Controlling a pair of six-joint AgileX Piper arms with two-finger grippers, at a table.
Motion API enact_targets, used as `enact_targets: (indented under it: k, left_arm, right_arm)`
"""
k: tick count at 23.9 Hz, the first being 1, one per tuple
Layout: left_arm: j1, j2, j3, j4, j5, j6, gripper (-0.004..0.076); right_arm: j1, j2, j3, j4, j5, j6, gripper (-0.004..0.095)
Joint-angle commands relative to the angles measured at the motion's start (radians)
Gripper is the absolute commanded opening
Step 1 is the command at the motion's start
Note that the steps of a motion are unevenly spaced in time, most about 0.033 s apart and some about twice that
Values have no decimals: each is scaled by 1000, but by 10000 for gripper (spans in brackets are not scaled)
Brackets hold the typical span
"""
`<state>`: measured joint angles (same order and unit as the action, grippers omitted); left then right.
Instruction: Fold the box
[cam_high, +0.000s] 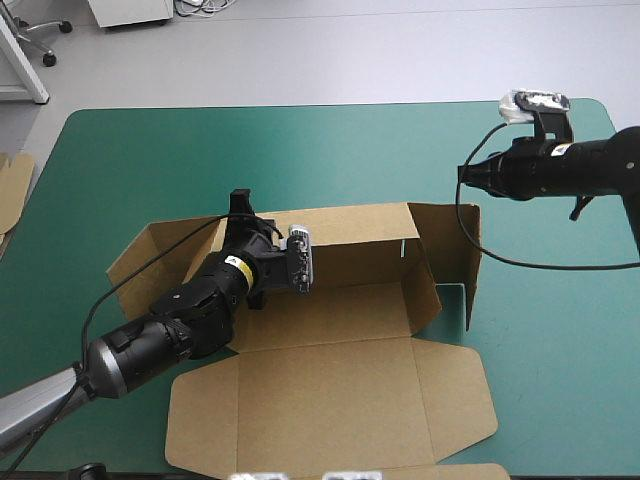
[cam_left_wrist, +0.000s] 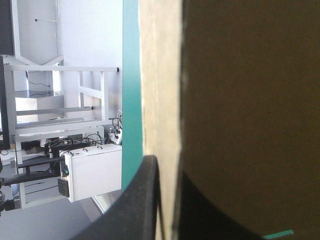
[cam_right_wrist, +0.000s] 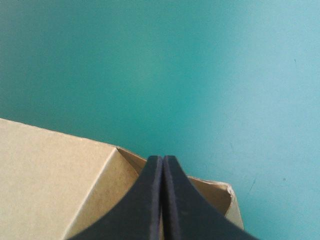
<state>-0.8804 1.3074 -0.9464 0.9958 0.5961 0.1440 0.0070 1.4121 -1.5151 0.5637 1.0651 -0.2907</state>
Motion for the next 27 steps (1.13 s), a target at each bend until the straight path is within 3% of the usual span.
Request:
enact_targets:
  k: [1,12,18,27]
  left_arm:
    - [-5,1,2,-93,21,-20,-14]
    - [-5,1,2,-93,19,-20,-14]
    - [-5,1,2,-93,10,-37,-14]
    - [-5,1,2,-93,10,-33,-14]
  right_arm:
    - [0,19,-86,3,-6,16,-32]
    - [0,208,-99,-25,49,27,-32]
    - [0,192,-92,-55,126,34,-32]
    - [0,91,77,-20,73,-12,-32]
